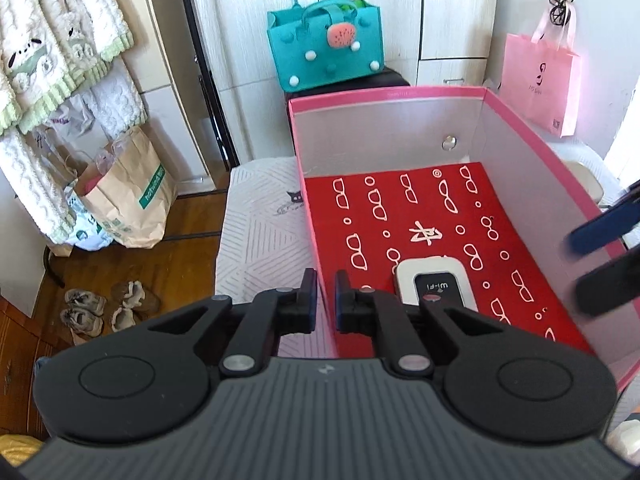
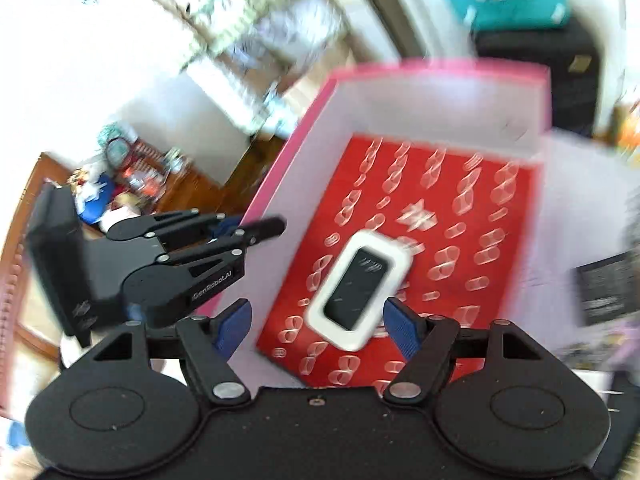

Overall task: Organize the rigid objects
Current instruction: 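Lower the router onto the red lining and open the right tool, then move the right tool back to the items and grasp the yellow star clip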

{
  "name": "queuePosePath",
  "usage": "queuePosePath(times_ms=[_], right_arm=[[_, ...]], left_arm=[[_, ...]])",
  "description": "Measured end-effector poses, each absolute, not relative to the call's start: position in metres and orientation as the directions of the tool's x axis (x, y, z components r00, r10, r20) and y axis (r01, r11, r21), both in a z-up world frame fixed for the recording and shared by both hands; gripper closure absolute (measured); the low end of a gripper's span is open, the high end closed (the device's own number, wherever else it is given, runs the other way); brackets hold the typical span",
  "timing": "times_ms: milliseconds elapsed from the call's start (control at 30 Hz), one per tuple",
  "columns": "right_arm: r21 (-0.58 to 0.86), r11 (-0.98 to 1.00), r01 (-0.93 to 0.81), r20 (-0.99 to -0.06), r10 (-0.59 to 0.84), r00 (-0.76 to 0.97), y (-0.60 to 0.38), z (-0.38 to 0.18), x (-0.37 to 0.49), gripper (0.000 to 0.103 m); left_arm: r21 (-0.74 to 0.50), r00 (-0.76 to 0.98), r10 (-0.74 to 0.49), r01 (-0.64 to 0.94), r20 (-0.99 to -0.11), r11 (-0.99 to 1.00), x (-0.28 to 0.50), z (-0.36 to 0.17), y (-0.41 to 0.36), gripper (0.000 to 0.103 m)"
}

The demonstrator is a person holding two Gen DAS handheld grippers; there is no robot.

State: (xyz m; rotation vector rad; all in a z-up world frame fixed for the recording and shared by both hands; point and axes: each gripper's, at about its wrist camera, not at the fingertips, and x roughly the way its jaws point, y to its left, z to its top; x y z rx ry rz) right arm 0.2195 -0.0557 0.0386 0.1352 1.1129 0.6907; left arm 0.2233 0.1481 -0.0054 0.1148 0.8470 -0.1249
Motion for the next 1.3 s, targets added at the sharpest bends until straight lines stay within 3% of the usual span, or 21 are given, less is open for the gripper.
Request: queuePosePath(times_ms=[200,500,667,1000,1133,1300], right_arm=[[0.369,0.83,-0.418,-0.78,0.522,0.346,-0.113,0.052,0.194,0.025],[0.081,0.849,-0.522,-0.79,0.374,0.486,-0.152,0.013,0.138,0.028],[0.061,0.804,-0.591,-0.791,0.4,0.463,-0.156,-0.008,0.124,0.05],[-0.08,0.753,-0.654,-0.814,0.329,0.479,-0.133,-0.039,0.128,0.06],[-0.121,0.791,-0.6,-0.821,0.26,0.509,-0.129,-0.046,0.131,0.065],[0.024,0.867,-0.498,-0.817,0.304,0.489,-0.146,-0.04,0.143,0.078]], left_arm=[[0.08,0.658,-0.025,0.13,-0.753,0.988,0.224,-0.012,0.141,0.096],[0.112,0.667,0.015,0.104,-0.745,0.988,0.223,-0.018,0.134,0.096],[0.126,0.657,0.032,0.097,-0.753,0.987,0.225,-0.016,0.132,0.096],[0.151,0.644,0.062,0.084,-0.762,0.985,0.227,-0.019,0.129,0.096],[0.154,0.644,0.065,0.084,-0.762,0.984,0.227,-0.019,0.128,0.096],[0.159,0.647,0.066,0.086,-0.76,0.983,0.227,-0.019,0.127,0.096]])
